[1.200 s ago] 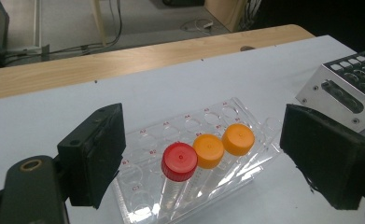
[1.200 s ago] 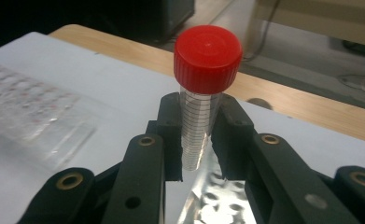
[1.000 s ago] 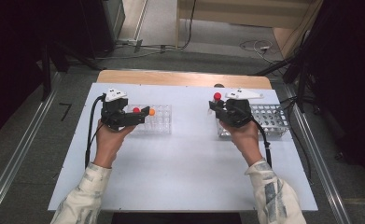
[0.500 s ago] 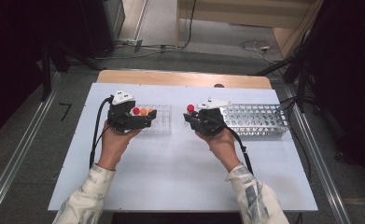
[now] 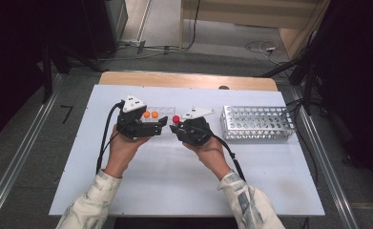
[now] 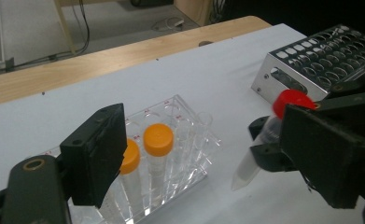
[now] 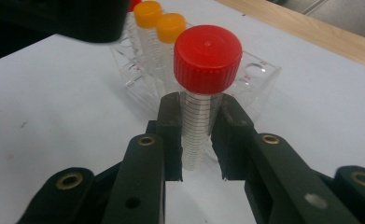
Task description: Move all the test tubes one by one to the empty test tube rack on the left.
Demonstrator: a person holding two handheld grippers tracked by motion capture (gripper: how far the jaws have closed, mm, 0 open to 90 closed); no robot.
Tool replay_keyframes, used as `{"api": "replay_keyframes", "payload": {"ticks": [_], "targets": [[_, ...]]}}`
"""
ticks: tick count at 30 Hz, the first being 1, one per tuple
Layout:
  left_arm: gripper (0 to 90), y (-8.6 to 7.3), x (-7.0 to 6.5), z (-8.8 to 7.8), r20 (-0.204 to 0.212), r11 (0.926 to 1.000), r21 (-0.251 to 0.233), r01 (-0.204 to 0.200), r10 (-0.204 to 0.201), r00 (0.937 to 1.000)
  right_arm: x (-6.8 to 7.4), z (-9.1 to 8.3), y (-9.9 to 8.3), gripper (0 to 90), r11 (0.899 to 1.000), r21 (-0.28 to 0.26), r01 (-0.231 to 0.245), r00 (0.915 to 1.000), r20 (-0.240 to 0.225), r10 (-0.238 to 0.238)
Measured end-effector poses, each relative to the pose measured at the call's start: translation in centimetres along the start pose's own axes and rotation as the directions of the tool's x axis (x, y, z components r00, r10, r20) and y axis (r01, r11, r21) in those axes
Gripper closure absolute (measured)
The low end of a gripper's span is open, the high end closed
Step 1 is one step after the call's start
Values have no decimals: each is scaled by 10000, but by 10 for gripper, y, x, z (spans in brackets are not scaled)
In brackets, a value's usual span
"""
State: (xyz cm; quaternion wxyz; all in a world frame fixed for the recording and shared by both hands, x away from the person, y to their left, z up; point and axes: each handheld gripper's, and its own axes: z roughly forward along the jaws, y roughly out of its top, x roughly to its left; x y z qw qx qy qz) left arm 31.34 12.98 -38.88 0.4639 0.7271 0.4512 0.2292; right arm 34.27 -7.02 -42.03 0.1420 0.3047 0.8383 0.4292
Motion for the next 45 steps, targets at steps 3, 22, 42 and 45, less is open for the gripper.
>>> {"api": "replay_keyframes", "payload": {"ticks": [3, 22, 42, 45], "targets": [[186, 0, -8, 1, 226, 9997, 30, -247, 246, 9994, 6, 5, 2, 716, 9999, 75, 113, 9999, -85, -113], [687, -5, -18, 4, 1208, 9948, 333, -964, 918, 9884, 17, 7, 6, 713, 9994, 38, 356, 9988, -327, -354], [700, 0, -2, -12, 1153, 9990, 89, -448, 434, 9924, 5, -11, -8, 410, 10000, -29, 33, 9979, -652, -35], [700, 1, 0, -16, 1171, 9992, 53, -385, 376, 9924, 3, -15, -11, 402, 9999, -87, -60, 9980, -628, 54]]}}
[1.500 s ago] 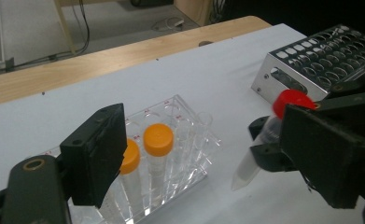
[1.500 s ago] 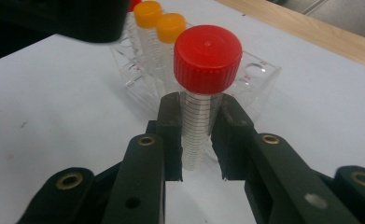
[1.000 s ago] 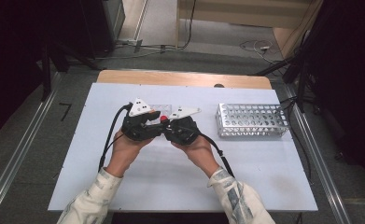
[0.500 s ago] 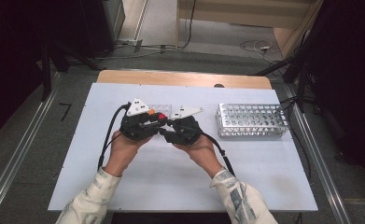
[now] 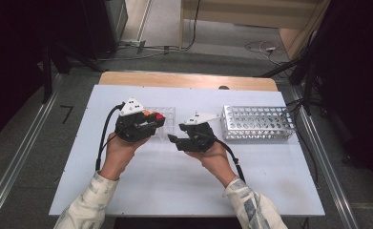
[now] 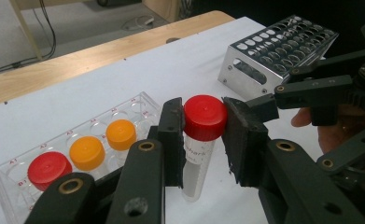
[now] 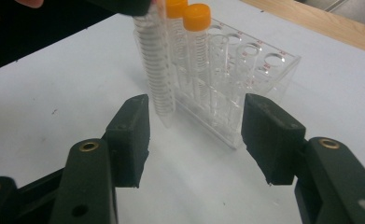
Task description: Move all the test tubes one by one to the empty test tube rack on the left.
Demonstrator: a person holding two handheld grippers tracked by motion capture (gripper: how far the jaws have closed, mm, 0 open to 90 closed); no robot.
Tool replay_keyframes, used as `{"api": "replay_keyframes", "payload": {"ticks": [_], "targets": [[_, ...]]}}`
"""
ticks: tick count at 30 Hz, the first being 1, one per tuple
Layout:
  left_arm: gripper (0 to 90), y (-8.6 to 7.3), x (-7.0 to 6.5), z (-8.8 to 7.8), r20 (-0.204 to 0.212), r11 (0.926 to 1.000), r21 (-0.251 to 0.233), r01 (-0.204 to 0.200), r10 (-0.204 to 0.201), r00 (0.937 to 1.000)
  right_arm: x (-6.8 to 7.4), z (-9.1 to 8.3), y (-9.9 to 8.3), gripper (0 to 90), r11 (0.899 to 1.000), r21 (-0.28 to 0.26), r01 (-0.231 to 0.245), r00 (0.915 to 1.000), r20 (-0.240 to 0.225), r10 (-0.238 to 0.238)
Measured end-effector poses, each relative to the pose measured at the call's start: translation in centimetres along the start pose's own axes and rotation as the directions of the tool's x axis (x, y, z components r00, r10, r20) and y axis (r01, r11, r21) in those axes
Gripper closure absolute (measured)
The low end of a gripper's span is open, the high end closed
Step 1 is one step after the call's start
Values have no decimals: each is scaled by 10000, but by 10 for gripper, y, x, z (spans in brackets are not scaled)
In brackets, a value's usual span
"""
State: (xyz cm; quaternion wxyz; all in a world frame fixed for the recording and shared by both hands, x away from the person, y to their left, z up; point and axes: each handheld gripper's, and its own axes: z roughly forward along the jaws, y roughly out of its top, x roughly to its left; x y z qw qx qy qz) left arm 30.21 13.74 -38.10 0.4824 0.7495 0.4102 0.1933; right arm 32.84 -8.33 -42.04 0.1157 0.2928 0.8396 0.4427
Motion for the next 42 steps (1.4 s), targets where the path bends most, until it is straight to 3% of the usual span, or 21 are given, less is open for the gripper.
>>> {"api": "replay_keyframes", "payload": {"ticks": [16, 42], "targets": [[700, 2, 14, -17, -146, 9993, -161, 326, -329, 9994, -14, -18, -19, 389, 9996, -75, -288, 9993, 253, 290], [700, 5, 37, -40, -1025, 9965, -509, 668, -717, 9921, -25, -28, -27, 385, 9988, -140, -480, 9975, 519, 487]]}}
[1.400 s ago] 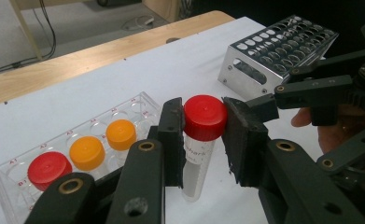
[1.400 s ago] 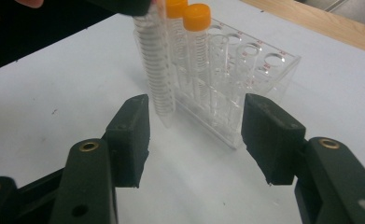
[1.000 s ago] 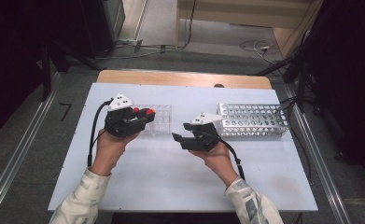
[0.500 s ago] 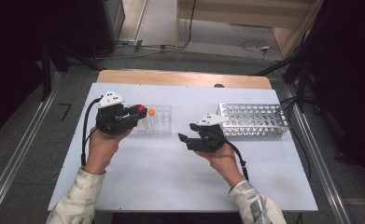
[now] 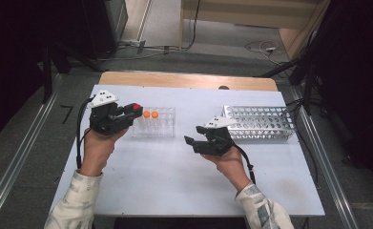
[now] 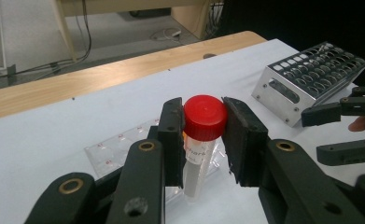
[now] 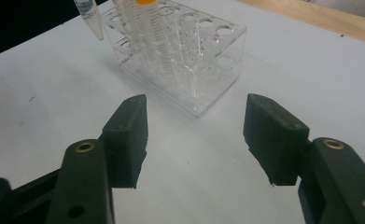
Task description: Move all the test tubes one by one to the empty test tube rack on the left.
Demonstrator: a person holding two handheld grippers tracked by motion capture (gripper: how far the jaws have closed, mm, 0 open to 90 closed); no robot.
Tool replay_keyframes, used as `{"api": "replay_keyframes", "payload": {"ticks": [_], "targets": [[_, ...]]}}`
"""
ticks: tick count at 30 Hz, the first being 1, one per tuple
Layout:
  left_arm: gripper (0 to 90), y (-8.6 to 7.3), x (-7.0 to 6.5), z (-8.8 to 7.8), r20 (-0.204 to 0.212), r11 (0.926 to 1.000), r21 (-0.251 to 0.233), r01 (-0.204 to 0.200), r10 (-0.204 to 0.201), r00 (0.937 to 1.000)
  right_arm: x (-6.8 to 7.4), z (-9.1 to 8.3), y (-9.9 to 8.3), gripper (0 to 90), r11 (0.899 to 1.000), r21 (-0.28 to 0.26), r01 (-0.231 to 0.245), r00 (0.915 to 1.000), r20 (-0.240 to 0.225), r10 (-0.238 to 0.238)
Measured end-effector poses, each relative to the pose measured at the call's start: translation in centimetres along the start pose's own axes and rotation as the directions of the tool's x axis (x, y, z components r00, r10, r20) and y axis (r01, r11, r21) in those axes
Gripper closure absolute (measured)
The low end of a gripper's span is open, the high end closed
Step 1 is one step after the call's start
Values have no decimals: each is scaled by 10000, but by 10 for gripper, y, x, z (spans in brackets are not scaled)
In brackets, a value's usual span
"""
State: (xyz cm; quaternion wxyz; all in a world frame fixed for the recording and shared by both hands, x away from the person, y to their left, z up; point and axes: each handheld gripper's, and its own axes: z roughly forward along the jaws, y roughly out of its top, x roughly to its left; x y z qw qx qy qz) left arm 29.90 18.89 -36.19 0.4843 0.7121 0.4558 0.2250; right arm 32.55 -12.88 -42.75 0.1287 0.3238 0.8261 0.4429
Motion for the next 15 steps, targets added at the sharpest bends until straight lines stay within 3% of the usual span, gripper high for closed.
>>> {"api": "replay_keyframes", "payload": {"ticks": [15], "targets": [[700, 2, 14, -2, -695, 10000, -25, 84, -86, 9975, -4, -3, -1, 385, 9998, -80, -197, 9998, 6, 197]]}}
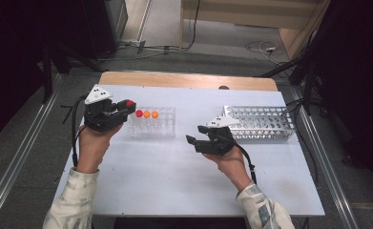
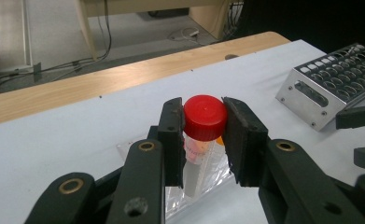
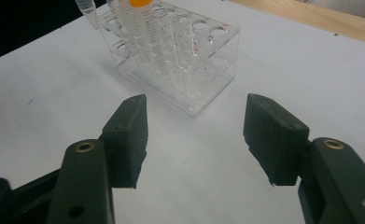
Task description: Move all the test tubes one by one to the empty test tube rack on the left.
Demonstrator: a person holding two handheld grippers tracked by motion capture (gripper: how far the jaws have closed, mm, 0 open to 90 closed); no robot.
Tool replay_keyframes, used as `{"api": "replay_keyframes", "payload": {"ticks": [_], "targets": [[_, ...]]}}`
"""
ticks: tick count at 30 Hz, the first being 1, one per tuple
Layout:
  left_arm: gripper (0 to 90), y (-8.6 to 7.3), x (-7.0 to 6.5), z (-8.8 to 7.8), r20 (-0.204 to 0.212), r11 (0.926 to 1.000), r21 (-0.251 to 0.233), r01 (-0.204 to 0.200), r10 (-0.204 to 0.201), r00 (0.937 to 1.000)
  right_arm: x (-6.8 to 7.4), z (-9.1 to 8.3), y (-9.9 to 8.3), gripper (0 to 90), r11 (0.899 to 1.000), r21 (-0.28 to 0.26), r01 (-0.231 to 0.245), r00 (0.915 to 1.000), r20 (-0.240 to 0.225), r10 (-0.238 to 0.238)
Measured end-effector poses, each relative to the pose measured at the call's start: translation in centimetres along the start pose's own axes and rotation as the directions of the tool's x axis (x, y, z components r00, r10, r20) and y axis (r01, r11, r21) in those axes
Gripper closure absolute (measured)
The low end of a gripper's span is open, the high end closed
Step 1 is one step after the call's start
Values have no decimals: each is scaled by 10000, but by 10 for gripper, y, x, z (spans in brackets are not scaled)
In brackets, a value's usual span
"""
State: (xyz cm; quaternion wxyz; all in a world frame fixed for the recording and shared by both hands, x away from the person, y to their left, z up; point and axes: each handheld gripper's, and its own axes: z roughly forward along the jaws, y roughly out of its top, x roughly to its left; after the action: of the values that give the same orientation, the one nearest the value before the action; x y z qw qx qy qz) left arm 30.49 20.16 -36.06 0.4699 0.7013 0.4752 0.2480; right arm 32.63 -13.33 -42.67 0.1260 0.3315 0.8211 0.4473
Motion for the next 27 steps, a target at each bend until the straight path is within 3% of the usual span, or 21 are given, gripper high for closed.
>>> {"api": "replay_keyframes", "payload": {"ticks": [18, 27], "targets": [[700, 3, 16, 9, -534, 9994, -141, 316, -323, 9981, -5, 1, -2, 386, 9999, 53, -105, 9999, 36, 105], [700, 3, 17, 17, -758, 9998, -27, 194, -195, 9969, -7, 2, -3, 385, 9998, 128, -167, 9998, 87, 166]]}}
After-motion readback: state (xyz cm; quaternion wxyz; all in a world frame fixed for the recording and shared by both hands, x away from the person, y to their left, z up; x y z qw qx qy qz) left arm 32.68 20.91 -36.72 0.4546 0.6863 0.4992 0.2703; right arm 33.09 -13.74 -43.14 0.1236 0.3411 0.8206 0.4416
